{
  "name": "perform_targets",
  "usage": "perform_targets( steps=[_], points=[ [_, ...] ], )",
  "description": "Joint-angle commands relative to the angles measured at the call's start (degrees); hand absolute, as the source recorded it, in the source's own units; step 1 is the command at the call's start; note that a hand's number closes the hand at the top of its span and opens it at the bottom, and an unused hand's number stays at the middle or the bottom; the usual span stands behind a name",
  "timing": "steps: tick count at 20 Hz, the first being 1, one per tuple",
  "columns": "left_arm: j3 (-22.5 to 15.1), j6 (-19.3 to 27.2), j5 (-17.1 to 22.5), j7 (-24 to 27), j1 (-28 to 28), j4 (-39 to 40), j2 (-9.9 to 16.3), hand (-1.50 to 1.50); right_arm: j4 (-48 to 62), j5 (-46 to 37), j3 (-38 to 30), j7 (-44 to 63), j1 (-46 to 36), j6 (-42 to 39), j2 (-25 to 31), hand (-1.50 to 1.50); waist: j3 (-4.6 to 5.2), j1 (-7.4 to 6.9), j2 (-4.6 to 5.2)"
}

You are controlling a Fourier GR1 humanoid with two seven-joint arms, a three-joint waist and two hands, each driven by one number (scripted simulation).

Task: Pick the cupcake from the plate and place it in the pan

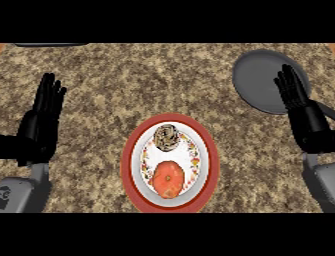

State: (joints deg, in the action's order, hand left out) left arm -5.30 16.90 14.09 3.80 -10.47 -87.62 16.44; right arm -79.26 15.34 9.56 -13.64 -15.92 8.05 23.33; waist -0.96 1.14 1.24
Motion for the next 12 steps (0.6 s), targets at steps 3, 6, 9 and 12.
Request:
perform_targets(
  steps=[3,6,9,12],
  points=[
    [-5.9,-5.4,1.2,-4.7,-0.1,1.7,-1.3,0.0,-3.8,-10.3,14.1,0.2,-9.8,-6.7,-0.2,1.5,1.17,-4.47,-0.9],
    [-11.3,-9.5,2.2,-7.2,-0.4,2.9,-3.4,0.0,-5.3,-15.9,23.0,-0.3,-19.5,-14.2,-0.7,1.5,1.59,-9.29,-0.05],
    [-13.3,-11.2,4.0,-9.6,0.9,4.8,-5.4,0.0,-4.1,-32.1,24.9,-4.1,-26.3,-4.3,0.7,-1.5,1.36,-7.07,-0.34],
    [-12.4,-12.0,6.0,-12.1,0.7,2.7,-5.2,0.0,6.3,-32.6,26.9,-12.7,-27.3,-0.9,-9.6,-1.5,0.92,-5.65,-0.23]
  ],
)
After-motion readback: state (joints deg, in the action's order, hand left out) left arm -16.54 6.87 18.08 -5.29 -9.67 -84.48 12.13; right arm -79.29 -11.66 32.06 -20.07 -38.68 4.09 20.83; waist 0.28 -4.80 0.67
